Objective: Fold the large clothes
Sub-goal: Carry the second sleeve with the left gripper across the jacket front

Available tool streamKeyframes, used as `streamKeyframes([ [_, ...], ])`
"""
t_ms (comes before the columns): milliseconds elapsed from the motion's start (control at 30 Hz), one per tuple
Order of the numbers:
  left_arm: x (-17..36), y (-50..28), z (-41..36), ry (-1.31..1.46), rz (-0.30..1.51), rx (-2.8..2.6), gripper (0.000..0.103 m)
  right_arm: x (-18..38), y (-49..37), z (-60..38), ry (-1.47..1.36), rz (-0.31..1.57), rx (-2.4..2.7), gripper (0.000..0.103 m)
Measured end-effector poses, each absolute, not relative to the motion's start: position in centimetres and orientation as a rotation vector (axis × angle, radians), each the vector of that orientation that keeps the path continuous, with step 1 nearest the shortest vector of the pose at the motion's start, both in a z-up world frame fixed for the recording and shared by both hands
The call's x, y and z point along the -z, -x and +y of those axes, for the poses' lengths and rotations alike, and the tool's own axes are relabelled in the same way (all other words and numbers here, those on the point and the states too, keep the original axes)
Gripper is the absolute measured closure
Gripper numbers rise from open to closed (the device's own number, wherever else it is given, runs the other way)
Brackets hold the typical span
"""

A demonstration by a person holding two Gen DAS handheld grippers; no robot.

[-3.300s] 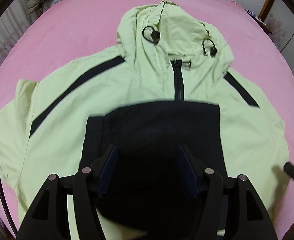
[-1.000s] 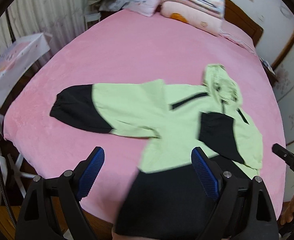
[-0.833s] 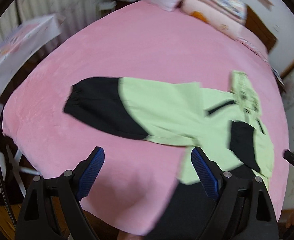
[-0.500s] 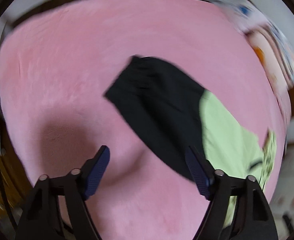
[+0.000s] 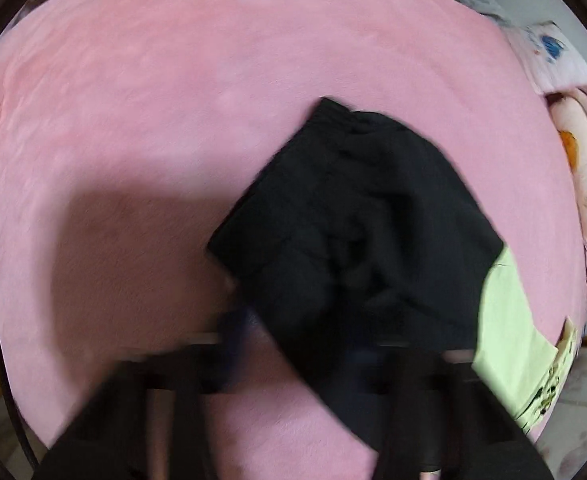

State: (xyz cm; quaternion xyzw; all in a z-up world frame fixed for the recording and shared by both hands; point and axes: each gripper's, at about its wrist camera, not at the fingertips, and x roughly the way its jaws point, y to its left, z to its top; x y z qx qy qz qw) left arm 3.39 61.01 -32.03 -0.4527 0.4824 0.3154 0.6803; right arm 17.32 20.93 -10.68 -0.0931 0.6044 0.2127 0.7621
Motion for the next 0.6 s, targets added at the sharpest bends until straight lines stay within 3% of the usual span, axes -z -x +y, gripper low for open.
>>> streamKeyframes([
  [100,31.1,-4.9,60.4,0.988,1.08,-0.676,0.097,11.7,-17.8,20.1,0.164,1.348,-0.431,0.094],
  [400,20.5,-8.5,55.5,0.798,0.927,-0.414,0.098,13.4,-18.1,17.0,0.037,1.371,-0.372,0.094],
  [600,13.3,-14.1,43.3,0.549,0.881,-0.045,0.098,14.4,-17.8,12.4,-0.062,1.371,-0.314,0.094],
])
